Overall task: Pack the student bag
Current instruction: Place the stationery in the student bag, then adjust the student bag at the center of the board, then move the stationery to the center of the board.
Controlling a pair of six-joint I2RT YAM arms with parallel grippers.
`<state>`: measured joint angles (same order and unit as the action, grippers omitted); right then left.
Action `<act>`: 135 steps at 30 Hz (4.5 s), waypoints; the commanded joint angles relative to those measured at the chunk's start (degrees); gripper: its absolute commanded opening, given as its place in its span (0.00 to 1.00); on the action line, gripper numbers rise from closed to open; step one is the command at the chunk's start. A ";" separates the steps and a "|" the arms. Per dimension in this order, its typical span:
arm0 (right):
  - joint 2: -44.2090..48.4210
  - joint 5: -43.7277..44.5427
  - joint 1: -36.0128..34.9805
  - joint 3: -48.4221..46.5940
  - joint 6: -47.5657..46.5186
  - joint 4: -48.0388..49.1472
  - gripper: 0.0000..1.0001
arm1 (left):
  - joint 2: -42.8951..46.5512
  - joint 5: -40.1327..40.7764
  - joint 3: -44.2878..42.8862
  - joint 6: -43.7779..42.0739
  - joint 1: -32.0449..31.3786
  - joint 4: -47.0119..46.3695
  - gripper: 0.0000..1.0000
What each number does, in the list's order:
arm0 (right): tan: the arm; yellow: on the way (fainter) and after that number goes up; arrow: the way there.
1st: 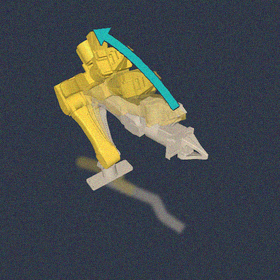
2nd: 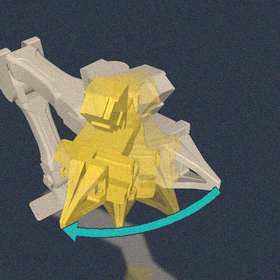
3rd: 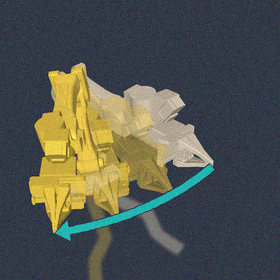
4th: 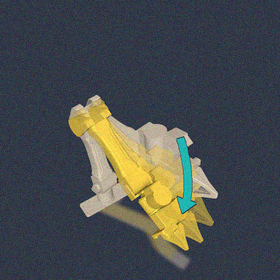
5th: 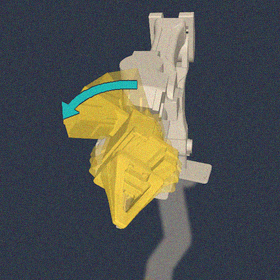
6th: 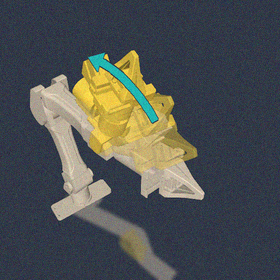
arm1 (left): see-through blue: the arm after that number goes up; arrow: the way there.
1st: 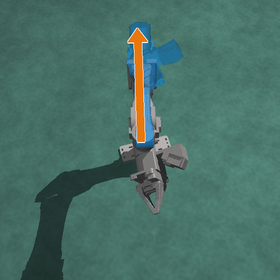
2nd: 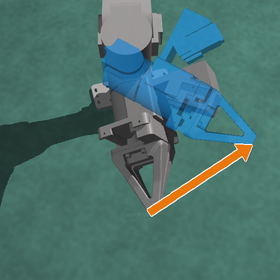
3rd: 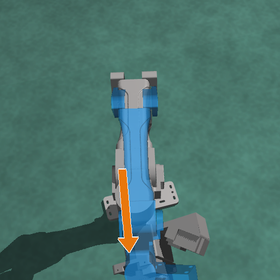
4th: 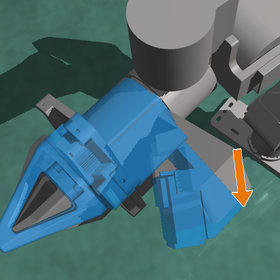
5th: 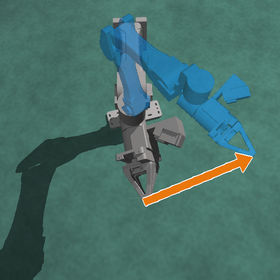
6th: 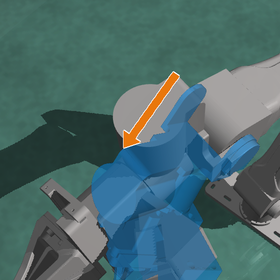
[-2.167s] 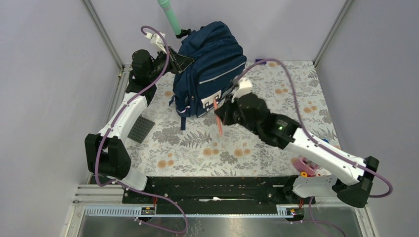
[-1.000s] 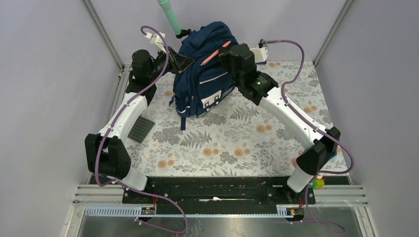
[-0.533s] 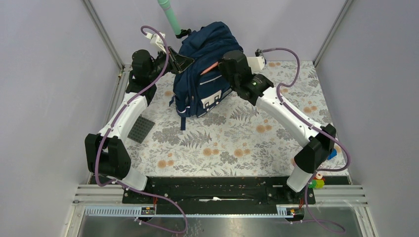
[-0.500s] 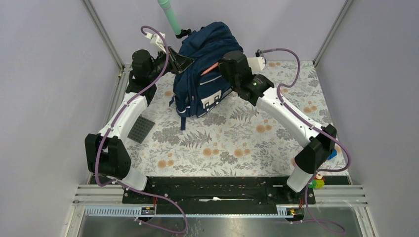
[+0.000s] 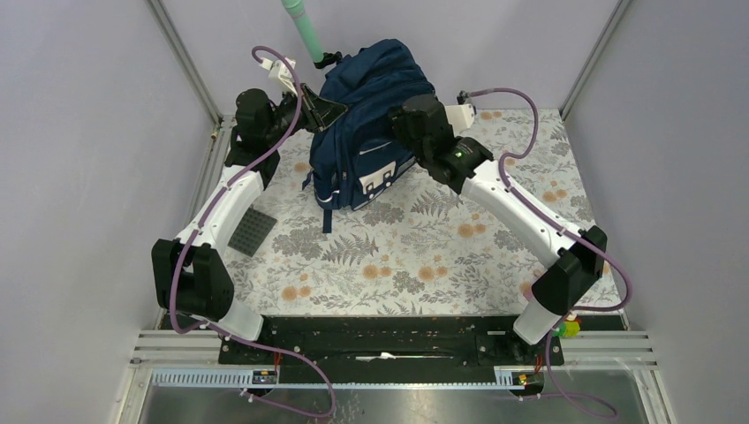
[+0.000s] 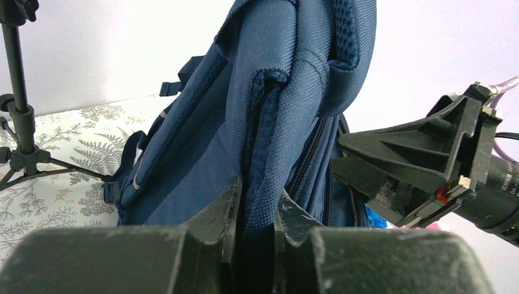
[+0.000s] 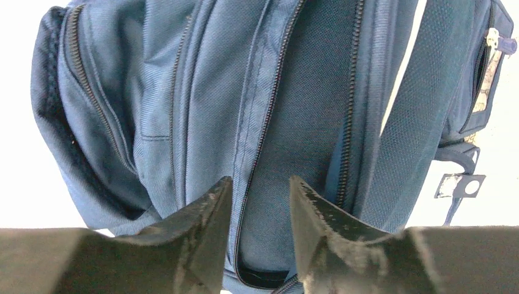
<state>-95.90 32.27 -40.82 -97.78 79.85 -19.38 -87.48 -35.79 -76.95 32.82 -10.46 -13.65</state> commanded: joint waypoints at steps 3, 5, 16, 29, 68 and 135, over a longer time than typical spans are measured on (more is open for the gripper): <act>4.29 1.57 -0.12 1.66 -10.37 4.82 0.53 | 4.30 0.47 -3.88 0.95 0.42 -8.96 0.00; 6.00 2.32 -0.12 1.82 -16.24 6.26 0.58 | 4.51 0.50 -3.99 0.71 0.46 -8.71 0.00; 16.11 4.66 2.75 11.91 -35.56 8.65 0.87 | 4.16 0.55 -4.14 0.45 0.44 -8.32 0.00; 3.60 -5.56 5.48 2.03 -34.13 7.28 0.81 | 3.48 0.63 -4.32 -0.21 0.44 -7.62 0.00; -10.70 -23.79 -0.93 -34.52 -49.12 -1.53 0.00 | 14.45 2.62 -13.03 -9.85 5.14 4.09 0.00; 13.89 -32.55 -0.99 28.81 -48.36 16.20 0.77 | 29.05 30.71 13.65 -14.98 10.46 14.04 0.00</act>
<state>-76.05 -1.98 -41.93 -72.10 34.09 -0.64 -58.37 -5.85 -62.74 18.15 -0.84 7.86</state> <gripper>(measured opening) 0.805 0.143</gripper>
